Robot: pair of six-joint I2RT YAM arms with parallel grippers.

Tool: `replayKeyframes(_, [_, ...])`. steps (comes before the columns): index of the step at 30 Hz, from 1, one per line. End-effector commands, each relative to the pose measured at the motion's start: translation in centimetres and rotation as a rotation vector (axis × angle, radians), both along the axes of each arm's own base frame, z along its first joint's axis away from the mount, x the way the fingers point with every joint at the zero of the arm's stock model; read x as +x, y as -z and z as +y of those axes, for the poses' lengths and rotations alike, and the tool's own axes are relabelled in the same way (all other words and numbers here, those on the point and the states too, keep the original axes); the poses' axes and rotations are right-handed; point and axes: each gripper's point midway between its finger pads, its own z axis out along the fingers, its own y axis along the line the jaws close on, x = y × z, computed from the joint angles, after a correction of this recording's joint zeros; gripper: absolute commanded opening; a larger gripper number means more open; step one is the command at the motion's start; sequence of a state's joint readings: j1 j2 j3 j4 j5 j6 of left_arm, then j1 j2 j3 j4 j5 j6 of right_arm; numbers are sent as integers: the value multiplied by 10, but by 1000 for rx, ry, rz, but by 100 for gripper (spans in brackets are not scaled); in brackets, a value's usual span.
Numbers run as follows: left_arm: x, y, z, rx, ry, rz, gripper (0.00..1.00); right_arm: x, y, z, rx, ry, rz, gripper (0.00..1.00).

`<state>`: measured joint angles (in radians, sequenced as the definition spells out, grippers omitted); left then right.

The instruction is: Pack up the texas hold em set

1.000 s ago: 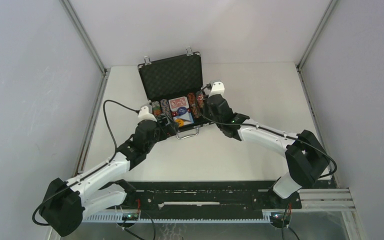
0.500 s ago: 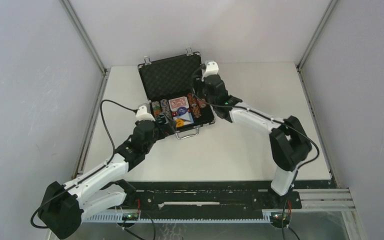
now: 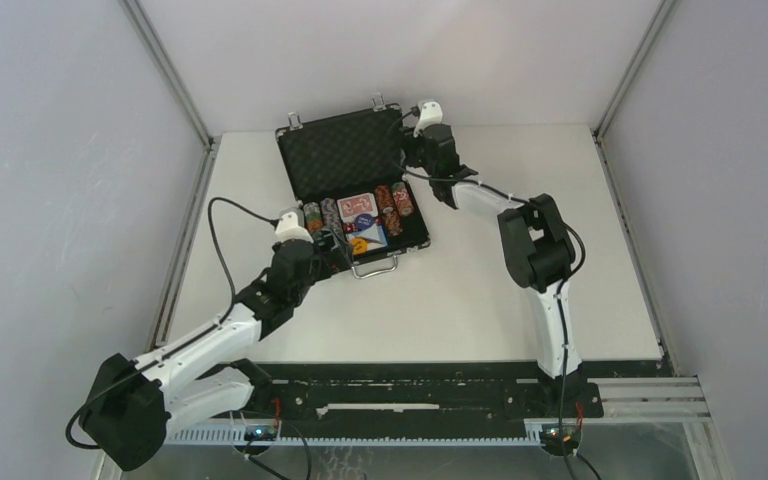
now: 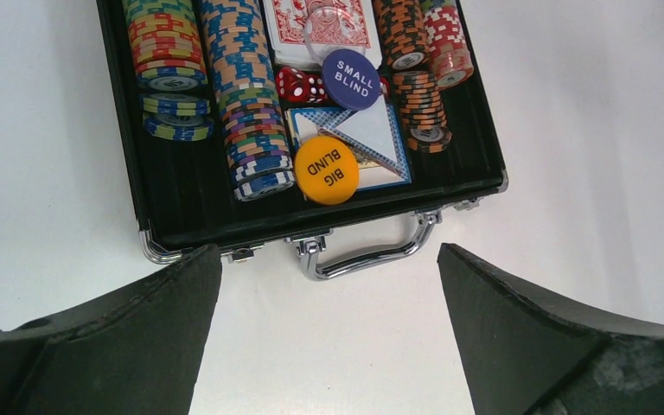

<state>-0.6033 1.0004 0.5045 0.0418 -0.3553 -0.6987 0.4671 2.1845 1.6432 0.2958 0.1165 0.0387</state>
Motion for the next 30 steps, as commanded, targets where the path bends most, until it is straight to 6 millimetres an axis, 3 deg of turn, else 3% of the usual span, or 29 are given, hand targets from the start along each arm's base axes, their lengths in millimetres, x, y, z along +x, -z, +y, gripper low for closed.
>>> replayKeyframes(1, [5, -3, -1, 8, 4, -21, 100, 29, -54, 11, 98, -87, -149, 58])
replayKeyframes(8, [6, 1, 0, 43, 12, -15, 100, 41, -54, 18, 122, -153, -175, 41])
replayKeyframes(13, [7, 4, -1, 46, 15, -7, 100, 39, -48, 18, 144, -164, -165, 12])
replayKeyframes(15, [7, 4, -2, 46, 19, -4, 100, 34, -46, 16, 150, -165, -165, 7])
replayKeyframes(21, [6, 0, -6, 29, 35, -10, 100, -5, -59, 11, 149, -160, -205, 8])
replayKeyframes(26, [1, -11, -7, 4, 55, -35, 100, -50, -52, 7, 152, -158, -177, 18])
replayKeyframes(29, [-2, -18, -11, -32, 77, -58, 100, -86, -39, 6, 153, -156, -128, 33])
replayKeyframes(30, [-4, -21, -13, -47, 90, -66, 100, -104, -28, 6, 142, -168, -94, 53])
